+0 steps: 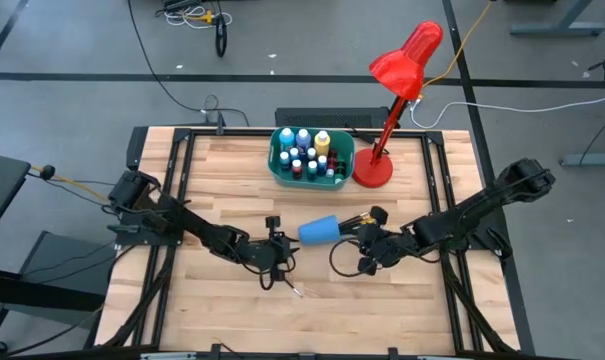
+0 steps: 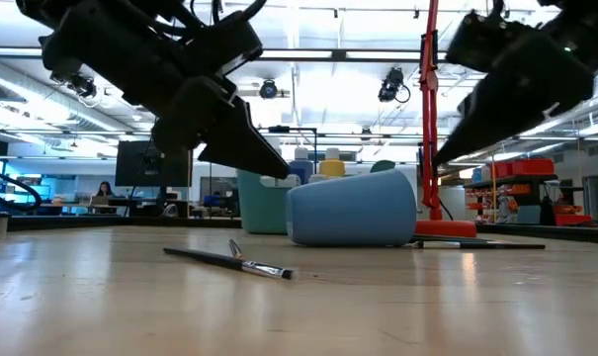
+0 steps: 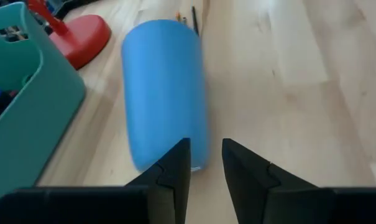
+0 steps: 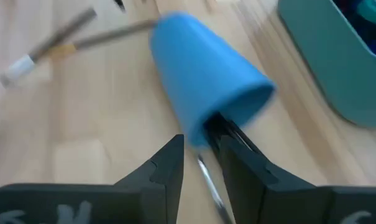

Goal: Pick & Place Paint Supplies
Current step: Adjust the paint brushes in the blue cup

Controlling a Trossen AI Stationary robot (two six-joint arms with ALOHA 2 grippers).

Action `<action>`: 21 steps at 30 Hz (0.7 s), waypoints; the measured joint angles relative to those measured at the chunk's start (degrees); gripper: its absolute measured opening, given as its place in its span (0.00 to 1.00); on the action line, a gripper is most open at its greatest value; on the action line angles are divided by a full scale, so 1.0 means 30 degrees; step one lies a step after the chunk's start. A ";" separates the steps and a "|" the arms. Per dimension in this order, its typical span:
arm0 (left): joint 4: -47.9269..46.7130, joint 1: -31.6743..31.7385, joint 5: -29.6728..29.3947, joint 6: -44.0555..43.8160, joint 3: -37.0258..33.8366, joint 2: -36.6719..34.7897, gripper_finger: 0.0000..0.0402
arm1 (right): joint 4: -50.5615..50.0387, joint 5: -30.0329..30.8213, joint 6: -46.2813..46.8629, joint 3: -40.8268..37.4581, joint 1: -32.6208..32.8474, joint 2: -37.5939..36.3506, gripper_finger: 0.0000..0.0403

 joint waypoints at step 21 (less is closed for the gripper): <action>-0.2416 0.1316 -0.0410 -0.3076 -0.0022 -0.0127 0.25 | -0.9416 0.4105 1.4318 -0.2374 -0.0725 -0.0552 0.27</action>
